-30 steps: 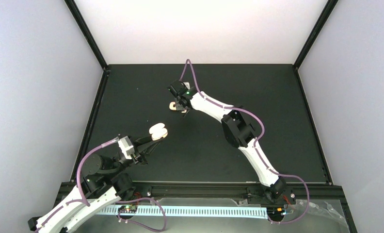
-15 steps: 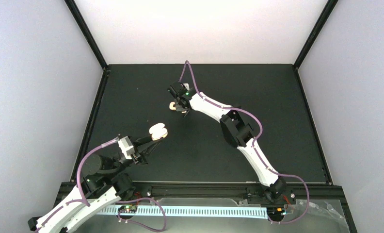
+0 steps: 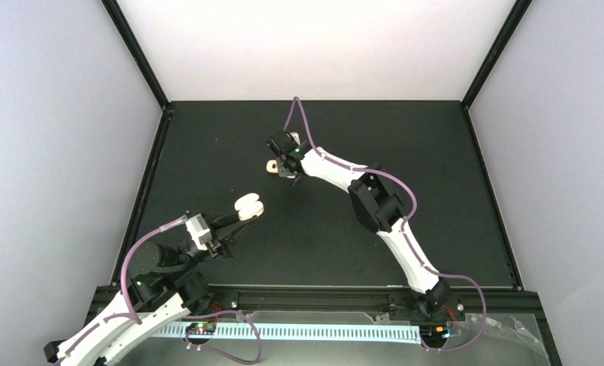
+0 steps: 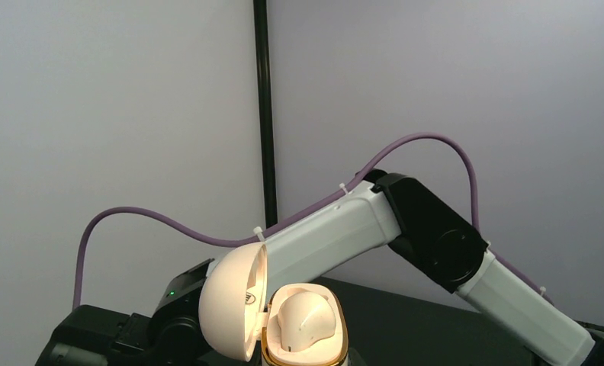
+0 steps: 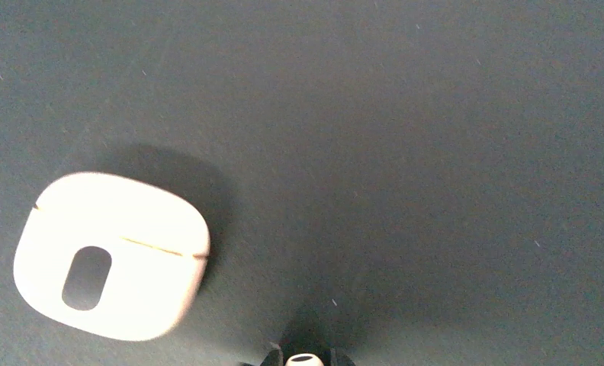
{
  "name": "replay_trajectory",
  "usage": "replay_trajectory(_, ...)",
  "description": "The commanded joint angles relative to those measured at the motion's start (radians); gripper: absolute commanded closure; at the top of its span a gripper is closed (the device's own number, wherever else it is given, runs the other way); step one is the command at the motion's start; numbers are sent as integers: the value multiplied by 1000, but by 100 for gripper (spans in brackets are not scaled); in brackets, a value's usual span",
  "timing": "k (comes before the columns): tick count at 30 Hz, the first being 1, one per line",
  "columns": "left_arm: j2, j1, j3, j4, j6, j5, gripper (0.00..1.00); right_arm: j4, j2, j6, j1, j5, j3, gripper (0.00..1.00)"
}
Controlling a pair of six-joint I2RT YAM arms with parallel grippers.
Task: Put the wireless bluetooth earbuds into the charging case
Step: Move the earbud to the center of the board.
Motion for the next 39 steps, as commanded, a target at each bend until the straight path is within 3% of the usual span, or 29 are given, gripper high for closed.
replay_trajectory(1, 2, -7, 7, 0, 12, -6, 99, -9, -62, -11, -4, -12, -115, 87)
replay_trajectory(16, 21, -7, 5, 7, 7, 4, 99, 131, -388, -164, -4, -18, -563, 88)
replay_trajectory(24, 32, -7, 5, 4, -1, 11, 99, 119, -466, -270, -5, -107, -688, 88)
replay_trajectory(35, 48, -6, 4, 17, -4, 30, 98, 68, -579, -374, 41, -82, -844, 87)
replay_trajectory(39, 57, -6, 4, 21, -9, 41, 98, 74, -593, -360, 41, -103, -880, 82)
